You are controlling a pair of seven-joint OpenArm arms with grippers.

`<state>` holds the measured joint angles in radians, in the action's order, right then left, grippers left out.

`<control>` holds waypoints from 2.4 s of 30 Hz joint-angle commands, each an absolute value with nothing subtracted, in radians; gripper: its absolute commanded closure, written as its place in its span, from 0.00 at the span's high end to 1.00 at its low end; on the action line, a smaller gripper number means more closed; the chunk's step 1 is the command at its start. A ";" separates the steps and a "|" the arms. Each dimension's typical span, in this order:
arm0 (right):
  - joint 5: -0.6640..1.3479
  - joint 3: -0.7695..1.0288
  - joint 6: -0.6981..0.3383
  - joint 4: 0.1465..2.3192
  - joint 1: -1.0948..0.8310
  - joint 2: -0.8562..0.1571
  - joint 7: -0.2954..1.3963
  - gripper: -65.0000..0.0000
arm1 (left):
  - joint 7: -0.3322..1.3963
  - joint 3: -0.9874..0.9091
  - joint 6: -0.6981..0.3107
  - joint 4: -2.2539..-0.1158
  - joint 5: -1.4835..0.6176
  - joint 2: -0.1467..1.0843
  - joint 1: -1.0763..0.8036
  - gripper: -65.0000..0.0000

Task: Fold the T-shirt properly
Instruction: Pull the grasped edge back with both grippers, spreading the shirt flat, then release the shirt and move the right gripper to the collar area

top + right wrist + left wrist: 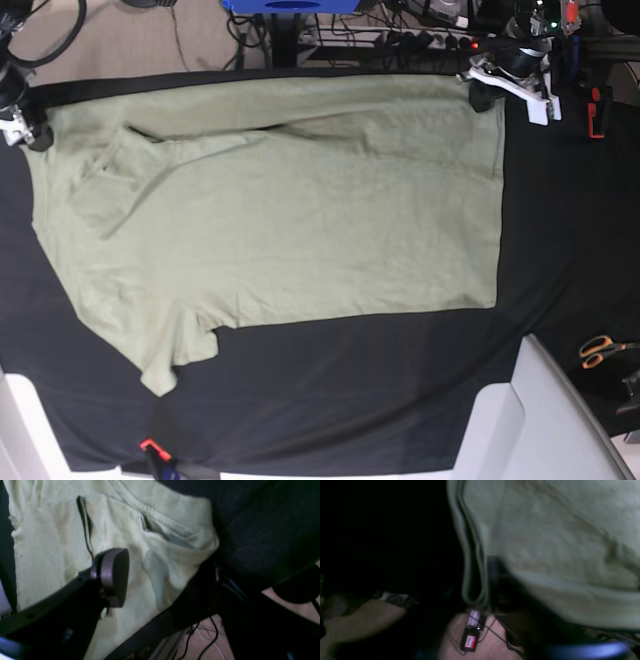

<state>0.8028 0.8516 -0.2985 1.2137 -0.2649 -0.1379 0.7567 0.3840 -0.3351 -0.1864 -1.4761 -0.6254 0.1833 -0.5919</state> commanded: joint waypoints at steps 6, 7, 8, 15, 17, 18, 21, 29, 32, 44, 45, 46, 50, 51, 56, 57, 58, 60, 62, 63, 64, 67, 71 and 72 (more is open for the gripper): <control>0.802 0.858 -0.285 1.319 -0.282 -0.137 0.754 0.62 | 0.367 -0.401 -0.194 -1.489 -0.631 0.193 -0.601 0.85; 0.802 0.858 -0.265 1.333 -0.283 -0.137 0.753 0.62 | 0.367 -0.420 -0.194 -1.489 -0.631 0.193 -0.601 0.89; 0.802 0.860 -0.232 1.348 -0.286 -0.137 0.746 0.62 | 0.367 -0.447 -0.194 -1.489 -0.631 0.193 -0.601 0.92; 0.802 0.839 -0.208 1.561 -0.383 -0.137 0.688 0.62 | 0.369 -0.730 -0.199 -1.477 -0.633 0.193 -0.565 0.92; 0.802 0.776 -0.252 1.623 -0.395 -0.142 0.756 0.62 | 0.372 -0.786 -0.200 -1.484 -0.636 0.193 -0.561 0.89; 0.802 0.746 -0.285 1.649 -0.398 -0.142 0.785 0.62 | 0.372 -0.799 -0.200 -1.488 -0.639 0.193 -0.561 0.85; 0.803 0.657 -0.371 1.710 -0.395 -0.137 0.894 0.62 | 0.372 -0.800 -0.200 -1.517 -0.639 0.193 -0.562 0.59; 0.806 0.590 -0.387 1.710 -0.372 -0.028 1.052 0.62 | 0.374 -0.792 -0.263 -1.532 -0.638 0.166 -0.562 0.00; 0.806 0.590 -0.384 1.710 -0.369 -0.019 1.089 0.62 | 0.374 -0.792 -0.265 -1.527 -0.633 0.160 -0.562 0.00; 0.802 0.598 -0.380 1.587 -0.383 0.030 1.092 0.62 | 0.374 -0.792 -0.265 -1.529 -0.633 0.159 -0.564 0.00; 0.802 0.598 -0.381 1.566 -0.377 0.030 1.092 0.62 | 0.374 -0.792 -0.265 -1.531 -0.633 0.159 -0.564 0.00; 0.802 0.598 -0.383 1.546 -0.374 0.028 1.092 0.62 | 0.374 -0.792 -0.265 -1.534 -0.633 0.159 -0.564 0.00; 0.802 0.591 -0.384 1.529 -0.348 0.027 1.078 0.62 | 0.374 -0.792 -0.265 -1.527 -0.633 0.159 -0.564 0.00; 0.802 0.591 -0.384 1.529 -0.341 0.028 1.078 0.62 | 0.374 -0.792 -0.265 -1.527 -0.633 0.159 -0.564 0.00; 0.802 0.591 -0.381 1.527 -0.315 0.025 1.078 0.62 | 0.374 -0.792 -0.265 -1.527 -0.633 0.159 -0.564 0.00; 0.802 0.593 -0.381 1.526 -0.306 0.025 1.078 0.62 | 0.374 -0.792 -0.265 -1.527 -0.633 0.159 -0.564 0.00; 0.802 0.595 -0.381 1.517 -0.300 0.025 1.078 0.62 | 0.374 -0.792 -0.265 -1.527 -0.633 0.159 -0.564 0.00; 0.802 0.596 -0.381 1.483 -0.286 0.024 1.072 0.62 | 0.374 -0.792 -0.265 -1.527 -0.633 0.159 -0.564 0.00; 0.802 0.598 -0.381 1.457 -0.282 0.022 1.052 0.62 | 0.374 -0.792 -0.265 -1.527 -0.633 0.159 -0.562 0.00; 0.802 0.596 -0.381 1.446 -0.282 0.015 1.043 0.62 | 0.374 -0.792 -0.265 -1.526 -0.633 0.159 -0.562 0.00; 0.802 0.591 -0.381 1.438 -0.280 0.010 1.035 0.62 | 0.374 -0.792 -0.265 -1.526 -0.633 0.159 -0.562 0.00; 0.802 0.595 -0.381 1.420 -0.277 0.005 1.020 0.62 | 0.374 -0.792 -0.265 -1.526 -0.633 0.159 -0.562 0.00; 0.802 0.596 -0.381 1.420 -0.277 0.005 1.009 0.62 | 0.374 -0.792 -0.265 -1.526 -0.633 0.159 -0.561 0.00; 0.802 0.596 -0.381 1.420 -0.277 0.004 1.007 0.62 | 0.374 -0.792 -0.265 -1.526 -0.633 0.159 -0.561 0.00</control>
